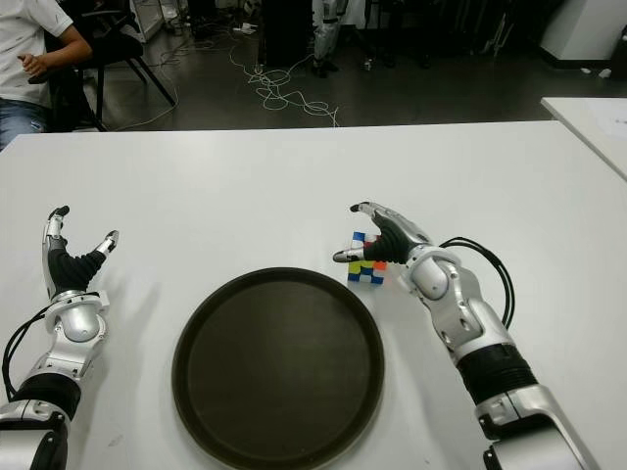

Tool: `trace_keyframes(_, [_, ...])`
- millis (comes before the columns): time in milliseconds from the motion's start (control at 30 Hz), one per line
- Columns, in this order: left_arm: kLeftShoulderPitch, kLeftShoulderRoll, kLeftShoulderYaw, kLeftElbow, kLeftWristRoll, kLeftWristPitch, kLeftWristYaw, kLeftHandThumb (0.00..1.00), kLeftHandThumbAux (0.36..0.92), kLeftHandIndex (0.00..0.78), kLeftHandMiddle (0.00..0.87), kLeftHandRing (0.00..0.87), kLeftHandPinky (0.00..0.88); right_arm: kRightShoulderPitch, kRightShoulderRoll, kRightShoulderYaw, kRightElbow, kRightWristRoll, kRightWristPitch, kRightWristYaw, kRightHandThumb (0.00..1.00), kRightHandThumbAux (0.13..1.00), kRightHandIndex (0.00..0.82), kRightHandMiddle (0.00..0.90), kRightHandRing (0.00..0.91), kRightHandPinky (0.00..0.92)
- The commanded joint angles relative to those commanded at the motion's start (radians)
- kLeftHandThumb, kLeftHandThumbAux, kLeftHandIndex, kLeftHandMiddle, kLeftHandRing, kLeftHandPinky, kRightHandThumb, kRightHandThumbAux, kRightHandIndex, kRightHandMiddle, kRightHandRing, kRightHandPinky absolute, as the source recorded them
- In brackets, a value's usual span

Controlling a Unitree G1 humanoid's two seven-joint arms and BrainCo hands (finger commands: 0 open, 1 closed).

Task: Pick up the Rubik's Cube and put it in the plate

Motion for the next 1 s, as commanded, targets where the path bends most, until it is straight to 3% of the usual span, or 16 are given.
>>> trace_keyframes(1000, [0.0,-0.002,0.003,-0.008,-0.005,0.014,-0.001,0.0,0.723,0.038,0.052,0.035,0.033,-0.01,-0.006,0.016,0.022,-0.027,0.039,0.008,0.0,0.625,0.0,0.0,0.0,0.0])
